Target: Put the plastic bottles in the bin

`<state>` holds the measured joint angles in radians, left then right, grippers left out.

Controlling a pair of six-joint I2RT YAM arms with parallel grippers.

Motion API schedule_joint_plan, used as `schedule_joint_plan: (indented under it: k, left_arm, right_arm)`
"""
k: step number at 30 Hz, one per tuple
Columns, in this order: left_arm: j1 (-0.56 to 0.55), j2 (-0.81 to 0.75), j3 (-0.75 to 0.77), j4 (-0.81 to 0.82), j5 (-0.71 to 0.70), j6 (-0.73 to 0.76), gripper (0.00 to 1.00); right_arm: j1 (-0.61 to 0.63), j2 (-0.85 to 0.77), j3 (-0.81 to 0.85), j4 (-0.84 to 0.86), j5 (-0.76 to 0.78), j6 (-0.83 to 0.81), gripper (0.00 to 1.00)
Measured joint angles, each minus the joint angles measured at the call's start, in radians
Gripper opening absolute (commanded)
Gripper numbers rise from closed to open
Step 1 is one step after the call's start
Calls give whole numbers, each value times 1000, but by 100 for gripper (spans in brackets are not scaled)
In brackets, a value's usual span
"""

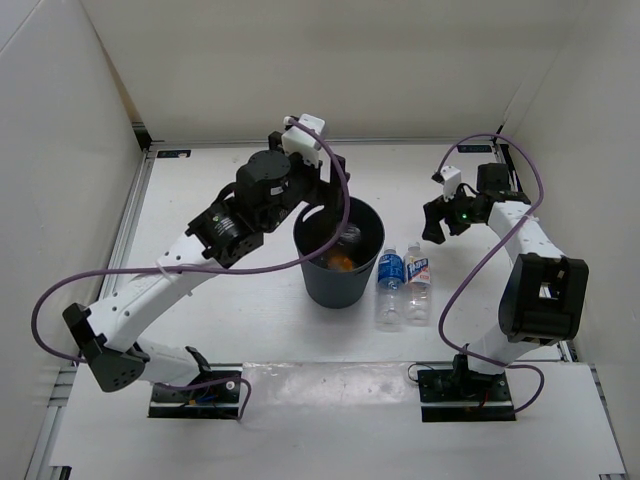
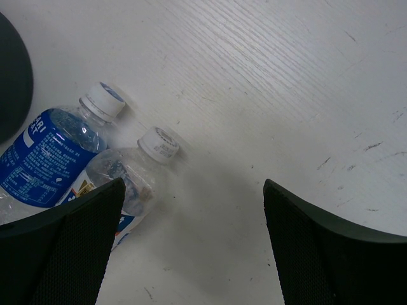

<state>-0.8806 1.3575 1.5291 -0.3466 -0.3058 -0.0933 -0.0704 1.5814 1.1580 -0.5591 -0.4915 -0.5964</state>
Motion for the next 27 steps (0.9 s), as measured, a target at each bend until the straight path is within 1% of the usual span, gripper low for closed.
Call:
schedule_joint_plan:
  k: [2,4,7,9,13,15,18,22,27]
  left_arm:
    - [0,-13,-8,-3,-45,7,99]
    - [3,-39,-32,-10,-121,11,99]
    - [32,-112,-103,-43,-230,-15,99]
    - [105,-193,-180,-81,-275,-64,99]
    - [286,-372,-336,-185,-356,-183,99]
    - [334,-451,-397,-240,-370,-229,99]
    - [390,-548,-489,-320,-381,-297,99]
    - [432,-622,-585,-414,-388,-406,99]
    - [450,-693,-708,-461,-386,-542,99]
  right_arm:
    - [2,0,0,0,4,1,90]
    - [3,0,0,0,8,2,90]
    - [1,0,0,0,10,2,90]
    - [-6,0,0,1,9,7,90]
    - [-14,0,20,-29,39,18,90]
    - [-13,0,53,-57,63,30,90]
    - [-18,0,117,-137,54,43,90]
    - [-20,9,178,-286,45,72,90]
    - [80,124,214,-451,137,165,90]
